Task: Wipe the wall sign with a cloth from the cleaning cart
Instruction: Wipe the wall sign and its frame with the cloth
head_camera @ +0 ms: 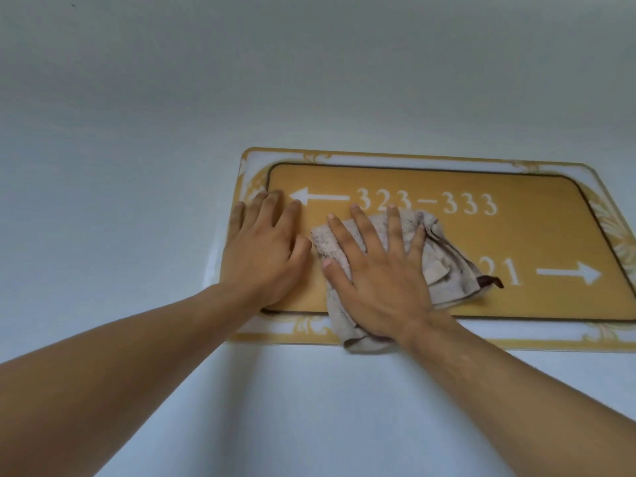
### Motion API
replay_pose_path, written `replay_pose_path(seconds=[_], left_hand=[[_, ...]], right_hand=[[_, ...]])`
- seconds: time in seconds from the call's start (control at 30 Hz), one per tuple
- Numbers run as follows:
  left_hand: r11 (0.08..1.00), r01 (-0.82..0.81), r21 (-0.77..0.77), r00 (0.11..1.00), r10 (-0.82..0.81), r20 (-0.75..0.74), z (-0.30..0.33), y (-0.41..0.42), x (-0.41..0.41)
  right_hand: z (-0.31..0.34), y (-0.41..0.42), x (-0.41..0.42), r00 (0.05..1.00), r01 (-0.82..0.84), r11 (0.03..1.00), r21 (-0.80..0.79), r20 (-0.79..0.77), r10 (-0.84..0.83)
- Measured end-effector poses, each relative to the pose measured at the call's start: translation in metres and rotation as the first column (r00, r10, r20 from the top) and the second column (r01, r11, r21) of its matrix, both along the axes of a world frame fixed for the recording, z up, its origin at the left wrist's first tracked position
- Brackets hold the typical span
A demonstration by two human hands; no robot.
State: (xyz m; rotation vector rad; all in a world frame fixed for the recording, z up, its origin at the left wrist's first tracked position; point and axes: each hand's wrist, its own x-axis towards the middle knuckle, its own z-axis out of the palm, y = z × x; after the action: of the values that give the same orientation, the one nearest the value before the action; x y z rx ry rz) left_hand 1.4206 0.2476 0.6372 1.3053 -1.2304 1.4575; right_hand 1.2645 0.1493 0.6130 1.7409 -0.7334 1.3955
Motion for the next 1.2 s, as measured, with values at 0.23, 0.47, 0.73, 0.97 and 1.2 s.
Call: replay_pose_path(seconds=[0.23,0.47,0.73,0.97,1.2], left_hand=[[0.998,-0.063,-0.026,0.991,0.065,0.121,0.008,0.01,0.008],[0.995,0.044,-0.092,0.998,-0.04,0.049,0.022,0.039,0.071],[0.973,0.11,-0.205,0.987,-0.13,-0.089,0.024,0.036,0.096],[0.965,0.11,-0.238,0.99,-0.129,-0.065,0.026,0.032,0.105],[0.964,0.099,-0.248,0.987,-0.126,-0.097,0.026,0.031,0.107]], right_hand=[[0.06,0.005,0.019,0.999,-0.042,0.999,-0.01,0.023,0.043],[0.12,0.021,0.047,0.988,-0.116,0.993,0.02,0.102,0.114],[0.166,0.035,0.071,0.986,-0.103,0.994,0.032,0.134,0.098],[0.185,0.047,0.086,0.975,-0.101,0.993,0.052,0.204,0.089],[0.179,0.05,0.086,0.983,-0.077,0.995,0.066,0.175,0.064]])
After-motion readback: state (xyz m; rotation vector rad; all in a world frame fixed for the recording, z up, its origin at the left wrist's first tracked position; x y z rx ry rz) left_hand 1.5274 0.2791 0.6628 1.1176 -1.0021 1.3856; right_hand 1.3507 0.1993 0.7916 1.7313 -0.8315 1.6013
